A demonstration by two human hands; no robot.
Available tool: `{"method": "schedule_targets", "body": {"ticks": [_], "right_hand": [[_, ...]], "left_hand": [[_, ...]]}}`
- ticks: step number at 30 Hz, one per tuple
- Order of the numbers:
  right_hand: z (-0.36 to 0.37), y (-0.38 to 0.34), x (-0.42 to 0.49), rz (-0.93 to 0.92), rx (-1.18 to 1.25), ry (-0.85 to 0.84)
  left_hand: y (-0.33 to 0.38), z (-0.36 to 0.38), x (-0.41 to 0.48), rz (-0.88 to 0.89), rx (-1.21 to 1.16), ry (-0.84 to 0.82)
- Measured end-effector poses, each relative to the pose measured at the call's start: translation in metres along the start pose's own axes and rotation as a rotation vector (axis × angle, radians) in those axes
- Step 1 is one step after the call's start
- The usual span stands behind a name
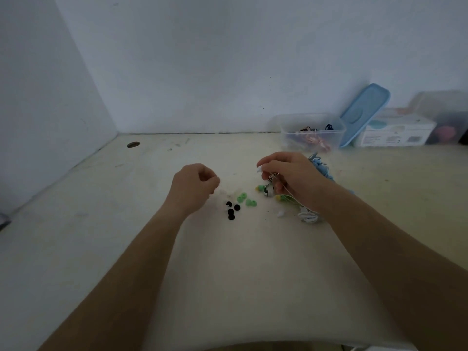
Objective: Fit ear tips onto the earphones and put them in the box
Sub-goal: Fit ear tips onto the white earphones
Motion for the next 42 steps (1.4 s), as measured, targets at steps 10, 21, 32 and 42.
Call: {"method": "schedule_targets", "body": {"ticks": [10, 21, 32, 42], "right_hand": [[-0.001, 0.003, -0.004, -0.112, 0.068, -0.049], [-0.003, 0.001, -0.017, -0.216, -0.006, 0.067], [-0.003, -0.007, -0.024, -0.281, -0.075, 0.085], [-0.001, -0.005, -0.023, -0.265, -0.089, 0.07]], "left_hand": [[0.041, 0.037, -0.016, -0.022, -0.595, -0.195], [0.034, 0.048, -0.026, -0.087, -0.816, -0.252], [0.037, 0.048, -0.028, -0.053, -0.789, -0.262], [0.039, 0.05, -0.029, -0.019, -0.82, -0.291]]}}
Point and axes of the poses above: each hand's wrist, its own x-axis towards the middle knuckle, its own z-axis out of the palm, y = z × x, the point moved 7 cm from there along x, towards the middle knuckle, and after that the axes turned 6 degrees about -z, right-handed, at the moved point
